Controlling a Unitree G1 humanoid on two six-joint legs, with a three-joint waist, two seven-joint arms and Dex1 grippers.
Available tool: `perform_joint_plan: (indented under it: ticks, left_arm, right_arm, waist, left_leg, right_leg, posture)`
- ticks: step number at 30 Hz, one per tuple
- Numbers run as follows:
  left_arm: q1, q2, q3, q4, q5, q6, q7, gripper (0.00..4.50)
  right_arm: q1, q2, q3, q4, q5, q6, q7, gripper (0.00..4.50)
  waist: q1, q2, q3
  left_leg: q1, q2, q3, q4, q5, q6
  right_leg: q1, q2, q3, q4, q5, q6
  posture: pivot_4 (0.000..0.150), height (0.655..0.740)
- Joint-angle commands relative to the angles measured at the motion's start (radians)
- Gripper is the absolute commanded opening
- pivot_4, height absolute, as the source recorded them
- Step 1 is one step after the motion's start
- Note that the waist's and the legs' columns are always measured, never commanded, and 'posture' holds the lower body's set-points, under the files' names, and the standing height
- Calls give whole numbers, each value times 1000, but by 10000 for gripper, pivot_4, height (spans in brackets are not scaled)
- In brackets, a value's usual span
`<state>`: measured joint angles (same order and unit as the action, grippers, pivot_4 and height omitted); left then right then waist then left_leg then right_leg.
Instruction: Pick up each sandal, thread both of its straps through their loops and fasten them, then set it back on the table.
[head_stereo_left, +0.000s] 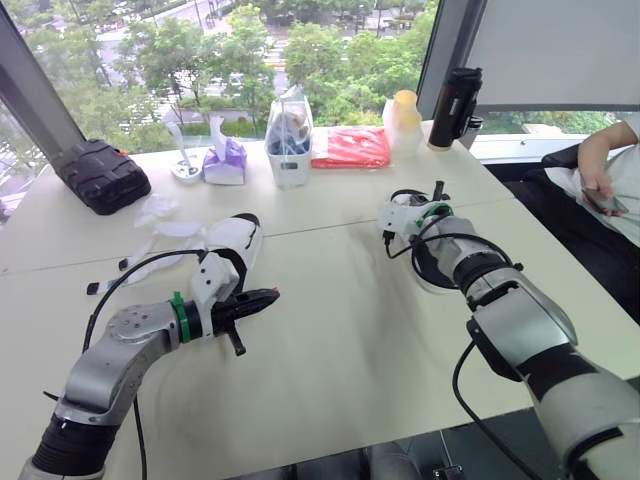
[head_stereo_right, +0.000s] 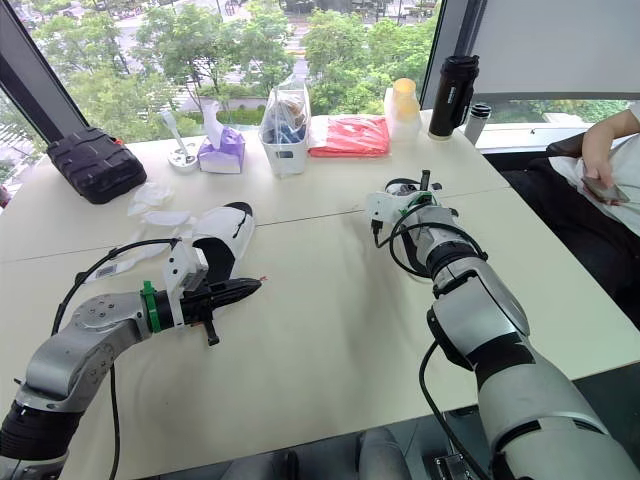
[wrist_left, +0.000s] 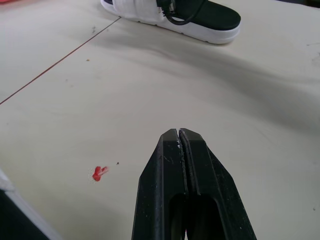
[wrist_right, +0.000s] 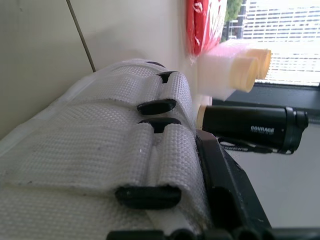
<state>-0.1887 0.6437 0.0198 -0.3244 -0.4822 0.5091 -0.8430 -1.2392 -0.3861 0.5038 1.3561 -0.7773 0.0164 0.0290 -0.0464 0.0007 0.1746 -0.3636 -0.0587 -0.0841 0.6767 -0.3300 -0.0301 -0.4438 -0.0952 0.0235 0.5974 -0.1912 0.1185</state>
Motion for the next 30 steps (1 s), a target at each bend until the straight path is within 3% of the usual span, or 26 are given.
perform_joint_plan:
  ticks: [1,6,7,12,15,19,22,27,30]
  left_arm:
    - [2,3,0,-29,12,-27,-2,0]
    - [-1,0,-3,-25,18,-31,-5,0]
    - [-1,0,-3,-25,18,-32,-6,0]
    - [-3,2,-6,-21,24,-37,-12,0]
    - [-9,3,-6,-14,27,-41,-16,0]
    - [-31,6,-13,16,50,-68,-25,0]
    - [-46,5,-11,32,60,-86,-26,0]
    - [-75,5,-11,60,111,-141,-5,0]
    - [-88,11,-25,80,194,-209,36,0]
  right_arm:
    - [-35,6,-59,-3,74,17,47,17937]
    - [-21,-4,-93,-10,122,25,89,41880]
    - [-18,-9,-93,-17,127,20,108,44254]
    - [36,-84,-58,-183,135,-41,306,44254]
    - [164,-165,-98,-496,190,25,478,44254]
    - [482,-324,-194,-1179,307,270,823,44254]
    - [597,-372,-263,-1436,383,430,950,44254]
    - [678,-404,-467,-1752,707,810,1163,44254]
    - [698,-360,-660,-1866,1031,1075,1284,44254]
  waist:
    - [-2,0,0]
    - [-5,0,0]
    - [-7,0,0]
    - [-10,0,0]
    - [-6,0,0]
    - [10,0,0]
    - [8,0,0]
    - [6,-1,1]
    - [14,-1,1]
  left_leg:
    - [0,0,0,0,0,0]
    - [1,0,0,0,0,0]
    - [1,0,0,0,0,0]
    - [2,0,0,0,0,0]
    - [1,0,0,0,0,0]
    - [1,1,-1,0,-1,1]
    - [1,1,0,1,-4,6]
    - [7,2,0,3,-4,8]
    - [8,2,0,4,-4,8]
  right_leg:
    - [0,0,0,0,0,0]
    - [0,0,0,0,0,0]
    - [0,0,0,0,0,0]
    - [1,0,0,0,0,0]
    - [1,0,0,0,0,0]
    - [1,1,-1,0,0,0]
    - [2,1,-1,0,0,1]
    - [8,1,-1,0,0,1]
    - [9,1,-1,0,0,1]
  posture:
    - [1500,7400]
    - [1500,7400]
    - [1500,7400]
    - [1500,7400]
    - [1500,7400]
    - [1500,7400]
    - [1500,7400]
    - [1500,7400]
    - [1500,7400]
